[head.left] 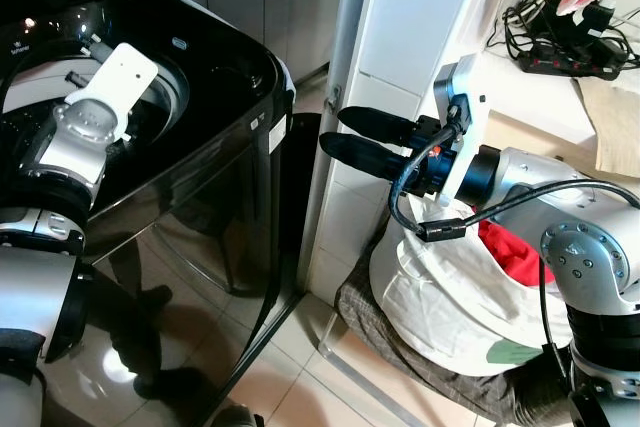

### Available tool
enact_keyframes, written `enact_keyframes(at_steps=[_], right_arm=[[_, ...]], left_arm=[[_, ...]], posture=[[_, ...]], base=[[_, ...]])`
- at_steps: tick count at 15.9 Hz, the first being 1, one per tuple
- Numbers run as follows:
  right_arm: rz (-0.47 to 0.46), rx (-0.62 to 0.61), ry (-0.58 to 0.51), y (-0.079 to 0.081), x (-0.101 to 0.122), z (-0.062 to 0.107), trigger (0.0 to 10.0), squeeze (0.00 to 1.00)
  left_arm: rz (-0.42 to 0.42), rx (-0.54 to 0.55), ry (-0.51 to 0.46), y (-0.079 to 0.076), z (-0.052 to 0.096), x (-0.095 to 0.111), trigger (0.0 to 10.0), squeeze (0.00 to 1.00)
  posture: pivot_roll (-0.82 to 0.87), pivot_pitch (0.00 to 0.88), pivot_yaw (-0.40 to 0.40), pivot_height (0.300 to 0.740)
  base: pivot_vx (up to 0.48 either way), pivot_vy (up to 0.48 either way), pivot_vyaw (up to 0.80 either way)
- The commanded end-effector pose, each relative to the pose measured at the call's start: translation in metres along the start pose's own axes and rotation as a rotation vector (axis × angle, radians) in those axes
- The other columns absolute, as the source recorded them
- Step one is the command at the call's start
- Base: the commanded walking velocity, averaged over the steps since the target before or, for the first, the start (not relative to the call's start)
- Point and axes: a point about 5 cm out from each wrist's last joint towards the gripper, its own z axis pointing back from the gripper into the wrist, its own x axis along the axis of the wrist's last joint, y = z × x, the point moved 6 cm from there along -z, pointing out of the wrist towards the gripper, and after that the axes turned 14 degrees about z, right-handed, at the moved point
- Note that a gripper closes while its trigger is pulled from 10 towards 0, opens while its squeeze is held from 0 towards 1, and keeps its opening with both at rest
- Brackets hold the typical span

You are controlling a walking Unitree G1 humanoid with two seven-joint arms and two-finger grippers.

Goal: Clothes washing

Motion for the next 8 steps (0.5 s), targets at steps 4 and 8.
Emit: enact_keyframes(at_steps=[4, 8], right_arm=[[-0.001, -0.039, 0.027, -0.006, -0.005, 0.001, 10.0, 0.00], [0.003, -0.116, 0.045, -0.019, -0.010, 0.004, 10.0, 0.00]], left_arm=[[0.091, 0.039, -0.061, 0.014, 0.000, 0.023, 10.0, 1.00], [0.079, 0.056, -0.160, 0.017, 0.002, 0.041, 10.0, 1.00]], posture=[[-0.01, 0.000, -0.076, 0.740], [-0.01, 0.000, -0.073, 0.740]], base=[[0.000, 0.000, 0.00], [0.000, 0.000, 0.00]])
